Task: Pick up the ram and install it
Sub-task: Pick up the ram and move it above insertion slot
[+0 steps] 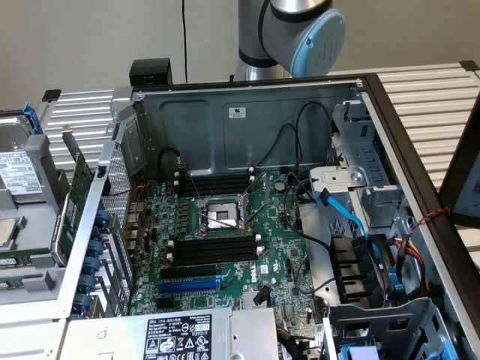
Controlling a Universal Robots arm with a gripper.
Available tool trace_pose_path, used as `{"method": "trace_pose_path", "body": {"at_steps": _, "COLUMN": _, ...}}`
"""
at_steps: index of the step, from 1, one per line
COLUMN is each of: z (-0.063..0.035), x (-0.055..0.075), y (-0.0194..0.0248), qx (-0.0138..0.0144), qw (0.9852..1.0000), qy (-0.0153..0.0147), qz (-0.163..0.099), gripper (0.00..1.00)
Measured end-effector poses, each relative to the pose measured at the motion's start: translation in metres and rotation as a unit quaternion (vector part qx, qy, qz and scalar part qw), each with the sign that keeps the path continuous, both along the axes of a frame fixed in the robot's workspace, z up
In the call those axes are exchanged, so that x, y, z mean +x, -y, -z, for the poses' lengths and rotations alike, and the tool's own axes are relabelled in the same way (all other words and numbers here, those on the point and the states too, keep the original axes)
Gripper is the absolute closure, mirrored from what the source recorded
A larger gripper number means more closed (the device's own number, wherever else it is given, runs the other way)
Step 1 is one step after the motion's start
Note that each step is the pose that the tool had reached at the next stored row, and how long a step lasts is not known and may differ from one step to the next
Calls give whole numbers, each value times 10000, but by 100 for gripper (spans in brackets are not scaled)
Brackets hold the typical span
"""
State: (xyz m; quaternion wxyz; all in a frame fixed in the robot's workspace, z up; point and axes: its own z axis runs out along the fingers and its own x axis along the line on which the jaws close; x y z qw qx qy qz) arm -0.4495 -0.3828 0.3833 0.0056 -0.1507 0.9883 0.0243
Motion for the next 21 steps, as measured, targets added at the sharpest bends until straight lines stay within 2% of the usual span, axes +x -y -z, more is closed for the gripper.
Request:
{"method": "trace_pose_path", "body": {"at_steps": 3, "z": 2, "x": 0, "y": 0, "qx": -1, "qw": 9996, "qy": 0, "qz": -275, "gripper": 90}}
{"method": "trace_pose_path", "body": {"at_steps": 6, "z": 4, "x": 0, "y": 0, "qx": -4, "qw": 9985, "qy": 0, "qz": -545, "gripper": 90}}
{"method": "trace_pose_path", "body": {"at_steps": 11, "z": 7, "x": 0, "y": 0, "qx": -12, "qw": 9950, "qy": 0, "qz": -996, "gripper": 90}}
{"method": "trace_pose_path", "body": {"at_steps": 16, "z": 10, "x": 0, "y": 0, "qx": -18, "qw": 9895, "qy": 0, "qz": -1447, "gripper": 90}}
{"method": "trace_pose_path", "body": {"at_steps": 21, "z": 14, "x": 0, "y": 1, "qx": -28, "qw": 9818, "qy": -1, "qz": -1896, "gripper": 90}}
